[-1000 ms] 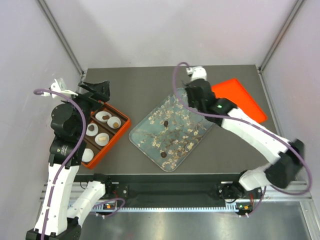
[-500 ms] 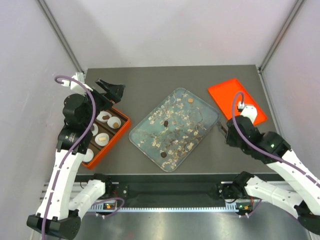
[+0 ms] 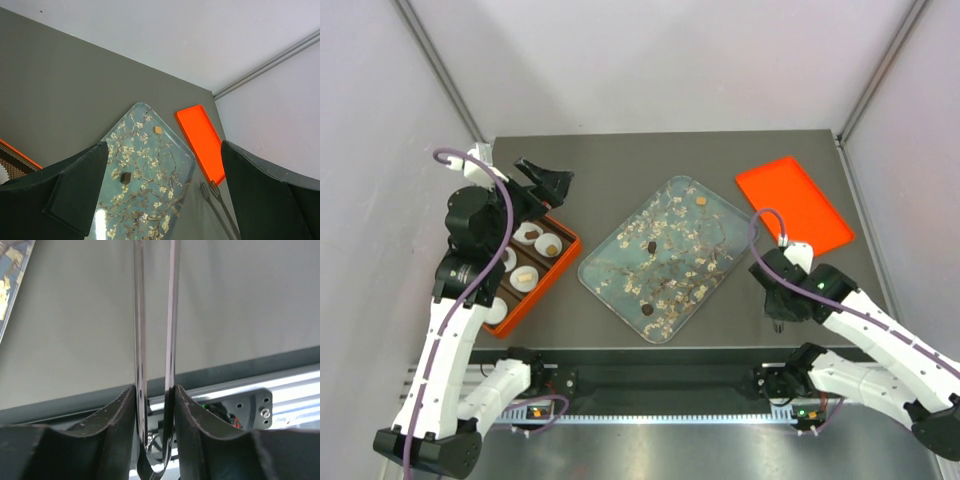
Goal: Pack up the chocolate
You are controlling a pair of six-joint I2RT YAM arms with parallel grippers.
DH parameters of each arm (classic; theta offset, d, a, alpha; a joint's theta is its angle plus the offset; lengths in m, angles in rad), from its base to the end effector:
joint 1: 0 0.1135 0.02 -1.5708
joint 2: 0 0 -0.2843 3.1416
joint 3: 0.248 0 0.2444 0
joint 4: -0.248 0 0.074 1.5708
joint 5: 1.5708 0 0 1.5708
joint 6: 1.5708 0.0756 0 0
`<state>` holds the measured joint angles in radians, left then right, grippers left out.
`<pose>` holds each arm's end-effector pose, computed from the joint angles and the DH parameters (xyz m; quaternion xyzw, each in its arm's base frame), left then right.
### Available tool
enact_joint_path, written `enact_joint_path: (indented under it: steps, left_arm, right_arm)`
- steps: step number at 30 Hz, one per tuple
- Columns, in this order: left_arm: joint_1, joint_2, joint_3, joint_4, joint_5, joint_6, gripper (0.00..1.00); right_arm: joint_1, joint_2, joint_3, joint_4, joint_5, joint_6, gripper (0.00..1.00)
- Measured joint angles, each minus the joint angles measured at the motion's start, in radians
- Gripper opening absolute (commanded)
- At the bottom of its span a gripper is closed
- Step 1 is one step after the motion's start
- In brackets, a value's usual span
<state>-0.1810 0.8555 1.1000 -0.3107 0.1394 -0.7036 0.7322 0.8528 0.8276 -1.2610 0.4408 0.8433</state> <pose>0.1923 -0.0459 0.4338 -0.1422 0.7159 -0.3377 0.5943 0.1043 0.0504 0.2450 0.0846 0.9627 -0.0546 0.2510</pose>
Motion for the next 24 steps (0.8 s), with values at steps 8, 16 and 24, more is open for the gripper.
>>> enact_joint_path:
  steps: [8, 16, 24]
  left_arm:
    - [0.000, 0.000, 0.029, -0.007, 0.003, 0.011, 0.99]
    - [0.000, 0.000, 0.049, -0.008, 0.003, 0.026, 0.99]
    - [0.000, 0.000, 0.062, -0.013, 0.002, 0.026, 0.99]
  right_arm:
    - [0.000, -0.002, -0.091, 0.066, -0.065, 0.010, 0.37]
    - [0.000, 0.040, -0.185, 0.198, -0.104, 0.050, 0.50]
    - [0.000, 0.071, -0.215, 0.261, -0.106, 0.061, 0.59]
